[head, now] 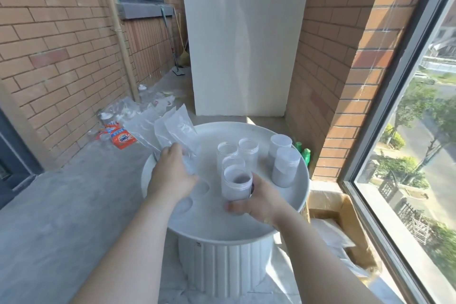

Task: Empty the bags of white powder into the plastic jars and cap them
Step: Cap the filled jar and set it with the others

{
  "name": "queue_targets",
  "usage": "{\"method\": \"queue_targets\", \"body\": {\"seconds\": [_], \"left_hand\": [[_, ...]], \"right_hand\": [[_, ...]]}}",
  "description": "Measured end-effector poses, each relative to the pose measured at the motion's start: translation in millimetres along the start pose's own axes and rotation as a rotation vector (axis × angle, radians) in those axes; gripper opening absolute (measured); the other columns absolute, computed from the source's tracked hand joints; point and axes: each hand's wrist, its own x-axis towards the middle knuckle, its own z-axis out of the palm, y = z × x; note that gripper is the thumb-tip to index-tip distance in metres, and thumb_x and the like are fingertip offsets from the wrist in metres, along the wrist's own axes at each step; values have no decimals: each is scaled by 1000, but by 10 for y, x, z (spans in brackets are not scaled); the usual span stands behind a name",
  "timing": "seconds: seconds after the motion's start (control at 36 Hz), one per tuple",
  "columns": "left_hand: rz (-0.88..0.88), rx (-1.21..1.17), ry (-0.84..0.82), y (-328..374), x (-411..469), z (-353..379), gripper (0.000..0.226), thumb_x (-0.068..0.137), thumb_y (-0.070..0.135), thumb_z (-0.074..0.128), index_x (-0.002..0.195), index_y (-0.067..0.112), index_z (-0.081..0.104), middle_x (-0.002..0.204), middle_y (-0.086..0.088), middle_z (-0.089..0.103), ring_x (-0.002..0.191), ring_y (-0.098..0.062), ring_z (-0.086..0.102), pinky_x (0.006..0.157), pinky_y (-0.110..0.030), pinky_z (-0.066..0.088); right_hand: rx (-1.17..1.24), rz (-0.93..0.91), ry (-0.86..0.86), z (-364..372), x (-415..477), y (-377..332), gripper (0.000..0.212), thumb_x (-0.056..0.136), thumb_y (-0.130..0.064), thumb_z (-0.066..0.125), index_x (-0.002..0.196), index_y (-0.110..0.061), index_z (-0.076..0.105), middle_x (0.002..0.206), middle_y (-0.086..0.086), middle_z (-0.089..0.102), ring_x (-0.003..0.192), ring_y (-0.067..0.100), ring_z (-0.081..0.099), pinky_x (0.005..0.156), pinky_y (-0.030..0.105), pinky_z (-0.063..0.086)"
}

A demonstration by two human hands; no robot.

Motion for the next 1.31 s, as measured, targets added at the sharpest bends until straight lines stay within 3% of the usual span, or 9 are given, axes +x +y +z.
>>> {"method": "queue_targets", "body": {"seconds": [0.14, 0.36, 0.47, 0.58, 0.81, 0.94, 1.11, 1.19, 1.31], "left_hand": [[202, -181, -161, 372, -122, -266, 68, 70, 12, 78, 128, 31, 47, 128, 19, 47, 111, -6, 50, 86, -20, 38], [362, -301, -257, 680, -217, -290, 65, 64, 31, 90, 116, 44, 55, 115, 25, 57, 103, 1, 60, 92, -28, 52], [412, -188, -265, 746, -237, -235, 61, 72, 49, 82, 127, 51, 56, 124, 21, 52, 108, -2, 53, 98, -29, 47], [381, -85, -281, 782, -230, -192, 61, 77, 69, 66, 133, 55, 49, 116, 17, 45, 112, -8, 50, 99, -33, 46], [300, 65, -187, 929, -299, -94, 65, 89, 75, 38, 140, 37, 48, 129, 9, 47, 118, -18, 52, 95, -33, 44], [279, 130, -146, 934, -291, -71, 60, 91, 72, 33, 119, 27, 60, 116, 5, 55, 108, -20, 56, 92, -37, 47], [339, 109, -161, 891, -271, -51, 64, 89, 75, 35, 126, 27, 56, 125, 11, 53, 115, -18, 55, 92, -34, 46], [405, 105, -165, 859, -276, -36, 68, 87, 77, 34, 130, 27, 53, 131, 14, 50, 116, -16, 54, 92, -32, 46], [360, 101, -117, 891, -300, -12, 62, 90, 74, 32, 120, 25, 56, 121, 10, 56, 107, -18, 55, 83, -30, 44]], "right_hand": [[52, -89, 94, -68, -62, -127, 51, 67, -26, 88, 109, -38, 62, 91, -20, 68, 79, -9, 61, 70, 13, 46], [41, -194, 233, -15, -125, -133, 49, 61, -40, 81, 105, -44, 60, 103, -1, 68, 100, 18, 65, 86, 42, 57], [-3, -245, 280, -4, -169, -143, 50, 66, -35, 79, 110, -43, 57, 108, -2, 60, 108, 10, 55, 84, 24, 50], [-44, -254, 323, 26, -212, -161, 52, 71, -23, 80, 112, -37, 53, 109, -4, 55, 109, -5, 44, 81, 4, 37], [-73, -238, 386, 57, -201, -177, 57, 68, -27, 83, 117, -32, 54, 109, -6, 49, 100, -12, 46, 76, 4, 40], [-113, -246, 392, 74, -189, -170, 62, 67, -29, 82, 122, -32, 54, 111, -12, 51, 105, -5, 47, 78, 4, 39], [-67, -153, 357, 32, -203, -217, 44, 68, -31, 81, 101, -33, 53, 90, -13, 68, 81, 0, 64, 63, 17, 51], [-76, -130, 343, -20, -207, -230, 41, 67, -32, 81, 98, -34, 55, 88, -13, 70, 77, -2, 64, 61, 17, 52], [-128, -146, 352, -47, -233, -264, 41, 67, -31, 82, 96, -34, 54, 86, -14, 68, 77, -4, 62, 59, 12, 46]]}}
